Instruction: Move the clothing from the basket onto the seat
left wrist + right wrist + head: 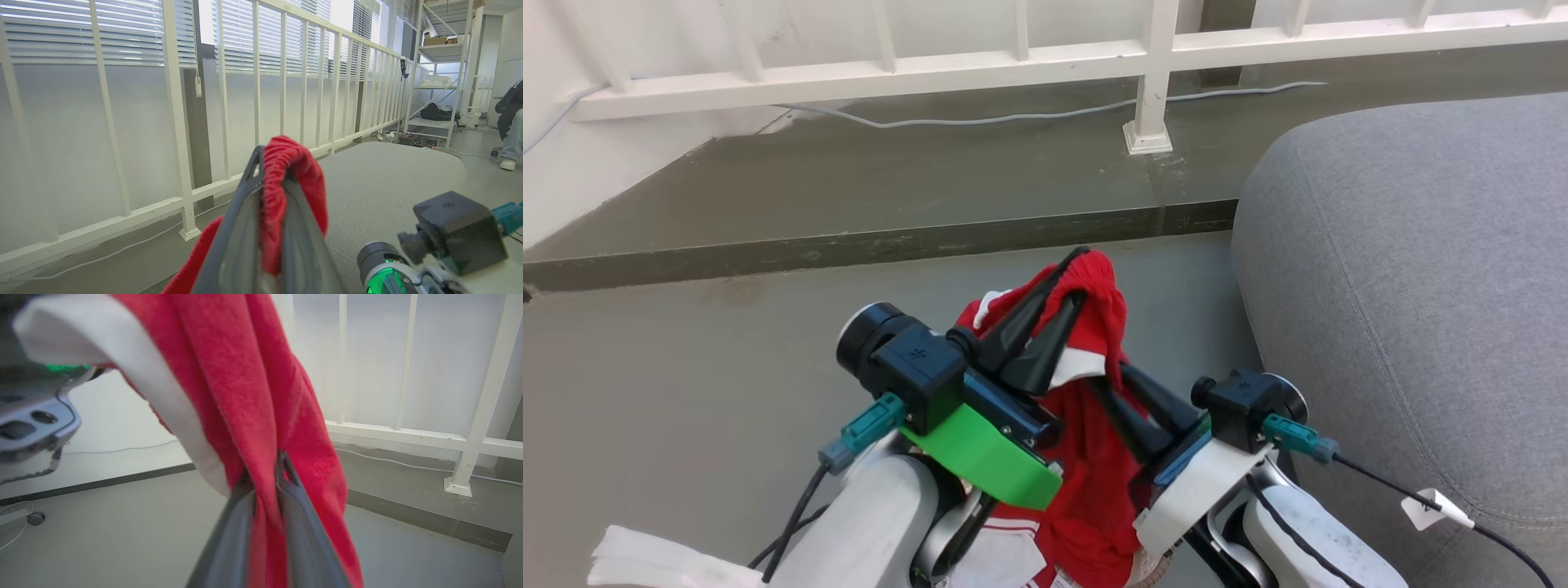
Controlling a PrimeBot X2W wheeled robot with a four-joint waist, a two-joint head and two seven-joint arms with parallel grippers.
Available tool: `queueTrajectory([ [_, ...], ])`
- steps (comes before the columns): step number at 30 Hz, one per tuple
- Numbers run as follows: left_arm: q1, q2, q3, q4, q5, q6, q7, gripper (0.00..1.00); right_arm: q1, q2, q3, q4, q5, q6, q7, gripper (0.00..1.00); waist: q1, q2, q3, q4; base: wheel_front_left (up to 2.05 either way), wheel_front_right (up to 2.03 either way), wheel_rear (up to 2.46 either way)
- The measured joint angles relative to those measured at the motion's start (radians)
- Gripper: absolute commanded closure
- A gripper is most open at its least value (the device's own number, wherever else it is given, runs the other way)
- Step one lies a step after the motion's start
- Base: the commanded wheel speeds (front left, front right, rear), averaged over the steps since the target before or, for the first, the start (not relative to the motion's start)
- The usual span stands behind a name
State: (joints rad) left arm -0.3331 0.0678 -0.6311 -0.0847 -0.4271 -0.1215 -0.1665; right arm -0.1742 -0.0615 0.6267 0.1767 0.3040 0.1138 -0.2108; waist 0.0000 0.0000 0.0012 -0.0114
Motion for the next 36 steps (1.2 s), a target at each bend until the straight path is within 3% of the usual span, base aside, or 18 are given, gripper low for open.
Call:
queueTrajectory([
  [11,0.0,0.004,-0.017,-0.018,-0.001,0.0,0.026,1.0,-0.042,0.0,0.017,0.035,0.051,-0.002,-0.017,1.0,0.0,0.0,0.005,0.0,0.0,0.0,0.0],
  [12,0.0,0.005,-0.018,-0.02,-0.001,0.0,0.03,0.9,-0.049,0.0,0.016,0.035,0.054,-0.008,-0.017,1.0,0.0,0.0,0.007,-0.002,0.0,0.0,0.0],
  [13,0.0,0.005,-0.019,-0.021,-0.001,0.0,0.031,0.57,-0.055,0.0,0.012,0.034,0.057,-0.011,-0.018,1.0,0.0,0.0,0.009,-0.004,0.0,0.0,0.0],
  [15,0.0,0.008,-0.023,-0.025,-0.001,0.0,0.04,0.0,-0.074,0.0,-0.004,0.031,0.058,-0.022,-0.019,1.0,0.0,0.0,0.016,-0.007,0.0,0.0,0.0],
  [36,0.006,0.091,-0.122,-0.029,0.036,-0.002,0.115,0.0,-0.235,-0.021,-0.212,0.048,0.047,-0.112,-0.039,1.0,0.0,0.0,0.114,-0.092,0.0,0.0,0.0],
])
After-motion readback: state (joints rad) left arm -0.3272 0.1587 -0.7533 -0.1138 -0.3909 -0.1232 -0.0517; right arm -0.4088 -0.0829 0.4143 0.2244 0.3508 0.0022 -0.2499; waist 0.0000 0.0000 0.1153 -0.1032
